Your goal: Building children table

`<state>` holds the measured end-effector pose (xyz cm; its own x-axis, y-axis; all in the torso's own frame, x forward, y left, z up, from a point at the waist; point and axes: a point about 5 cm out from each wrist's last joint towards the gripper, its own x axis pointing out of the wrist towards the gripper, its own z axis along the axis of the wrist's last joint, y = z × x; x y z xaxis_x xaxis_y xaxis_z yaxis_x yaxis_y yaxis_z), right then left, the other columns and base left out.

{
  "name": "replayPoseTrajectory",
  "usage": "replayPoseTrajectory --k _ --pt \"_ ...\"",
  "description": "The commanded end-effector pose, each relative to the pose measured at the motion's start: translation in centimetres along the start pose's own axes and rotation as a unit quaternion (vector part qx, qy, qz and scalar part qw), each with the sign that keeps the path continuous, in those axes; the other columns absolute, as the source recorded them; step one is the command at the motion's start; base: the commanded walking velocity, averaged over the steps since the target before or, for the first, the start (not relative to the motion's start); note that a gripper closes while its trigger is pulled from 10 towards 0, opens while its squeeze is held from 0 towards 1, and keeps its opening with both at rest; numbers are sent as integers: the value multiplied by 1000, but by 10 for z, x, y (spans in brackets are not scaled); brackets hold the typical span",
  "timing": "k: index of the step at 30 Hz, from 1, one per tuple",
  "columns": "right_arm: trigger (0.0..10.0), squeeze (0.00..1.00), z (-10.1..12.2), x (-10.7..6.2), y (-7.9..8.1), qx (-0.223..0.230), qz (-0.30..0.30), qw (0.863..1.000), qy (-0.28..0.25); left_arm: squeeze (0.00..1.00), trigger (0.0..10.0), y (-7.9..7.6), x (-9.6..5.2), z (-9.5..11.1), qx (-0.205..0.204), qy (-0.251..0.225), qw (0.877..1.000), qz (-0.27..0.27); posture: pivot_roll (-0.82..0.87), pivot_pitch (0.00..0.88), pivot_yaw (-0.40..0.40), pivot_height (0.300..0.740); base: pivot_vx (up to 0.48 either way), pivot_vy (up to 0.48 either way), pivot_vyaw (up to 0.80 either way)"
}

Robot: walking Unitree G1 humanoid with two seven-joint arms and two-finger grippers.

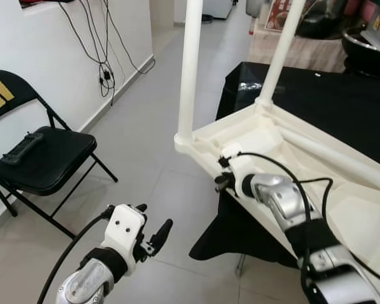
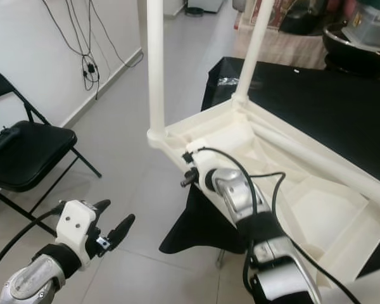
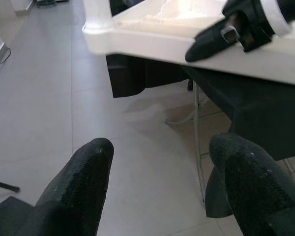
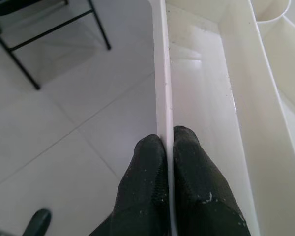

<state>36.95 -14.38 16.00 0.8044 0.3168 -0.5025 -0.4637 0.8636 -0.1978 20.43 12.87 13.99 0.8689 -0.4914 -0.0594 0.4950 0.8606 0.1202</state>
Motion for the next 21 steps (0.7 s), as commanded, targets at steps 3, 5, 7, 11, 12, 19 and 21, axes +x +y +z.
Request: replayPoseTrajectory --k 3,5,7,11,12,19,21 --pt "0 0 44 -3 -22 -11 -88 992 -84 0 10000 -3 -4 0 5 8 1000 -4 31 106 -75 740 0 0 0" --pt "0 0 52 -1 -24 -8 -102 990 -93 0 10000 -4 -4 1 5 8 1000 -5 34 108 -77 740 0 0 0" --pt "1843 0 65 0 -28 -2 -125 986 -110 0 10000 -5 -5 1 4 8 1000 -5 43 119 -81 740 0 0 0" --pt "10000 0 91 -3 -40 16 -186 971 -148 0 10000 -10 -10 4 2 9 1000 -5 55 143 -88 740 0 0 0" --pt "10000 0 94 -4 -43 21 -196 968 -153 0 10000 -11 -11 4 1 9 1000 -4 55 143 -88 740 0 0 0" --pt "10000 953 114 -23 -71 43 -327 923 -200 0 10000 -15 -19 7 -13 13 1000 4 64 184 -97 740 0 0 0" --pt "10000 1000 121 -25 -70 47 -325 919 -220 0 10000 -15 -19 7 -14 14 1000 5 61 185 -94 740 0 0 0"
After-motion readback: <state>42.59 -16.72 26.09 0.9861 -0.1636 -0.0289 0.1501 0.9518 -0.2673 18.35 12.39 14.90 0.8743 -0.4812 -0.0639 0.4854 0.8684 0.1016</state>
